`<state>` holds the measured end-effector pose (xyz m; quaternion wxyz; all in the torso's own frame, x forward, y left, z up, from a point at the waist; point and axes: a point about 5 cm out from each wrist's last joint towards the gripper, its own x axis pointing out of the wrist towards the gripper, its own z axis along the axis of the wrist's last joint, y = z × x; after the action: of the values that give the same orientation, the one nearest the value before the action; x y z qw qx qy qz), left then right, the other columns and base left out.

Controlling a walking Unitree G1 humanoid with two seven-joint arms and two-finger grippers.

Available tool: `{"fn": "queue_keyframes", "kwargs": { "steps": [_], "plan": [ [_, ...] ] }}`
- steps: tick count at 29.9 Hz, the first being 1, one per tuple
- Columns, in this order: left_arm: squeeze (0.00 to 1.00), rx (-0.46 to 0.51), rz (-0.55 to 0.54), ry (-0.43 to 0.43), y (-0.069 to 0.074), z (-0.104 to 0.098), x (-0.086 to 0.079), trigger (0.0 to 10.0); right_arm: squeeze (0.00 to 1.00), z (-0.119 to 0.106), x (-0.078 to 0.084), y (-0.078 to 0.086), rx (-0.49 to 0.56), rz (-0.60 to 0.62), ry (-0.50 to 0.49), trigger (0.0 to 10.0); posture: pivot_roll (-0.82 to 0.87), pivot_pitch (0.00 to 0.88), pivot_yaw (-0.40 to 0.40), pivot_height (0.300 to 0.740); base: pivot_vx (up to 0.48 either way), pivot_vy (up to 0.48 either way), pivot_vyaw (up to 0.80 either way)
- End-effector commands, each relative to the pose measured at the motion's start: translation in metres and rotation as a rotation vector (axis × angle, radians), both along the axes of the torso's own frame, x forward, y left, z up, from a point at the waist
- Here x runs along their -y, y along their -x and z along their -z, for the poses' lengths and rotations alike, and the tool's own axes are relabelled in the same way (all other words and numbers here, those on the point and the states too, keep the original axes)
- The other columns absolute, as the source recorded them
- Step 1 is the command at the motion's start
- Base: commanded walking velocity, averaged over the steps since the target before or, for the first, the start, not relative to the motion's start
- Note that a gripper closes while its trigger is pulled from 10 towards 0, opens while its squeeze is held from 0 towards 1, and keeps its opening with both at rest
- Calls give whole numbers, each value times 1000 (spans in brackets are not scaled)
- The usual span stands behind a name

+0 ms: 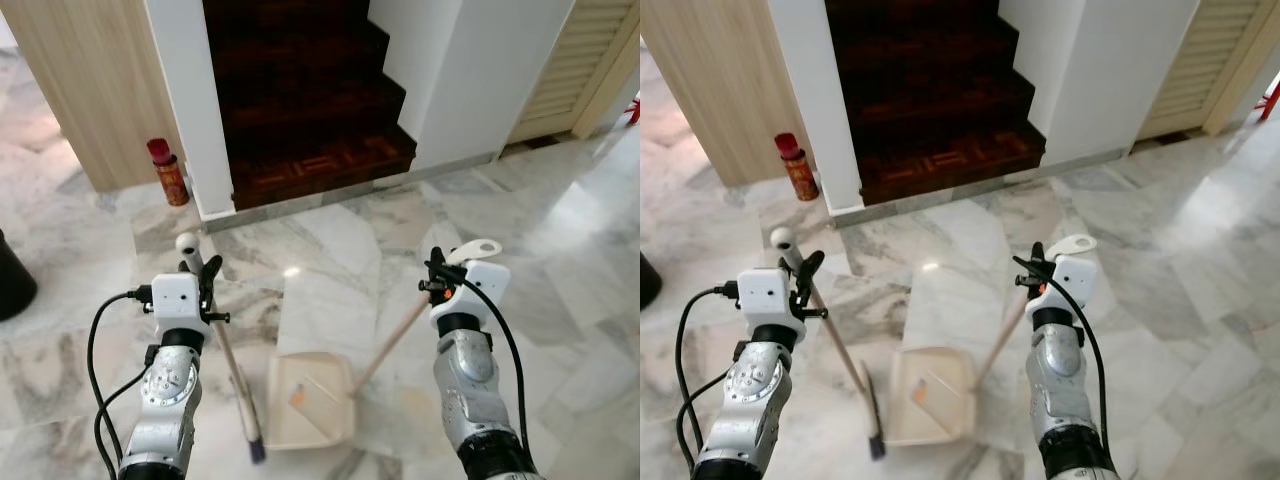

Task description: Sweep floor

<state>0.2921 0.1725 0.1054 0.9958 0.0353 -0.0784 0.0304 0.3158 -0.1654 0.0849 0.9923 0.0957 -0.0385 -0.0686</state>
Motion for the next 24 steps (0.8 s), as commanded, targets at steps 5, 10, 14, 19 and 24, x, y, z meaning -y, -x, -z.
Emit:
{"fn": "queue_keyframes", "kwargs": {
  "steps": [5,10,14,19,24],
  "plan": [
    [0,44,-9,-11,-1,-11,-5,10000,0,-14,1,-5,49,-2,33,10000,112,61,-28,740,0,323,0],
    [0,43,-12,-12,-1,-11,-6,10000,0,-14,1,-5,47,-6,39,10000,113,66,-25,740,0,322,0],
    [0,40,-12,-15,-1,-11,-6,10000,0,-14,1,-5,45,-7,41,10000,113,66,-25,740,0,323,0],
    [0,39,-13,-16,0,-11,-7,10000,0,-13,0,-5,43,-9,39,10000,113,60,-25,740,0,322,0],
    [0,37,-14,-14,1,-10,-6,10000,0,-14,0,-5,43,-13,31,10000,113,48,-25,740,0,322,0]
  ]
}}
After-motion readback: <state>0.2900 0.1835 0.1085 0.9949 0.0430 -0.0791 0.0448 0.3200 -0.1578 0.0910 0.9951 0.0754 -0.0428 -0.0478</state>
